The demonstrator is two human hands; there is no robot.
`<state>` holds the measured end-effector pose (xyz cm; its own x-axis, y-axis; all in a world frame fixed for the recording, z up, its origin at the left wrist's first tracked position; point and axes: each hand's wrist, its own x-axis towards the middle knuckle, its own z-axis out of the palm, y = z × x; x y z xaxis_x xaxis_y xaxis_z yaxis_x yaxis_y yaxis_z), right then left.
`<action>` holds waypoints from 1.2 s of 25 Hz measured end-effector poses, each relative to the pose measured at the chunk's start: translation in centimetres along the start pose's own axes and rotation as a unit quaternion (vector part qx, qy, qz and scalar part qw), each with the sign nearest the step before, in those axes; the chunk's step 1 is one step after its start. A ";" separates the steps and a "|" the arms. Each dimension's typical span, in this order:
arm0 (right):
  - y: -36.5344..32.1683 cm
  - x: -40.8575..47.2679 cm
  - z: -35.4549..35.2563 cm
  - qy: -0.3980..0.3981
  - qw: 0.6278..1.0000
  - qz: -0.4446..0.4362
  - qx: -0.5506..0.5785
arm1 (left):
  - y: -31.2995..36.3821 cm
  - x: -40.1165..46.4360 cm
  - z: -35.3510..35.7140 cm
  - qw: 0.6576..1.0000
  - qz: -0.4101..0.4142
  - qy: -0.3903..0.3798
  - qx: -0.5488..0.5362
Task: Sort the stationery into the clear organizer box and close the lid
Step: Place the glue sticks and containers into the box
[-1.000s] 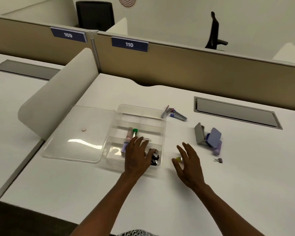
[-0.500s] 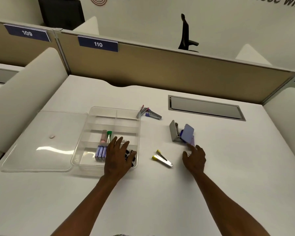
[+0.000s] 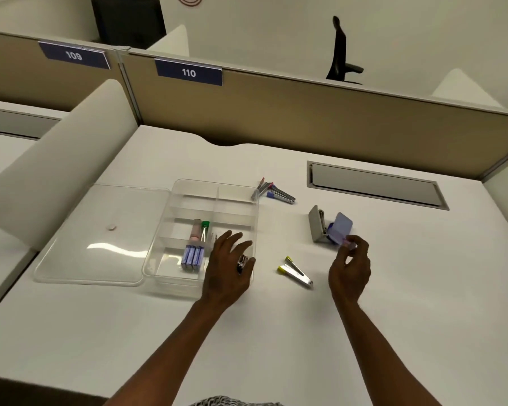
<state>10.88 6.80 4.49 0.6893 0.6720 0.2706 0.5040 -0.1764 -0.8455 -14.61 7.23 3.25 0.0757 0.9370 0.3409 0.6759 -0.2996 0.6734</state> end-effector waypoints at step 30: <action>-3.6 -11.2 8.5 -0.380 0.855 -0.339 -0.097 | -9.3 9.0 -8.6 0.961 -0.266 0.031 0.071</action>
<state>-3.10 5.96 0.61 -0.2955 0.9275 0.2289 0.7812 0.3725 -0.5009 -26.53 16.95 5.69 -0.3483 0.9373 0.0151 0.7012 0.2497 0.6678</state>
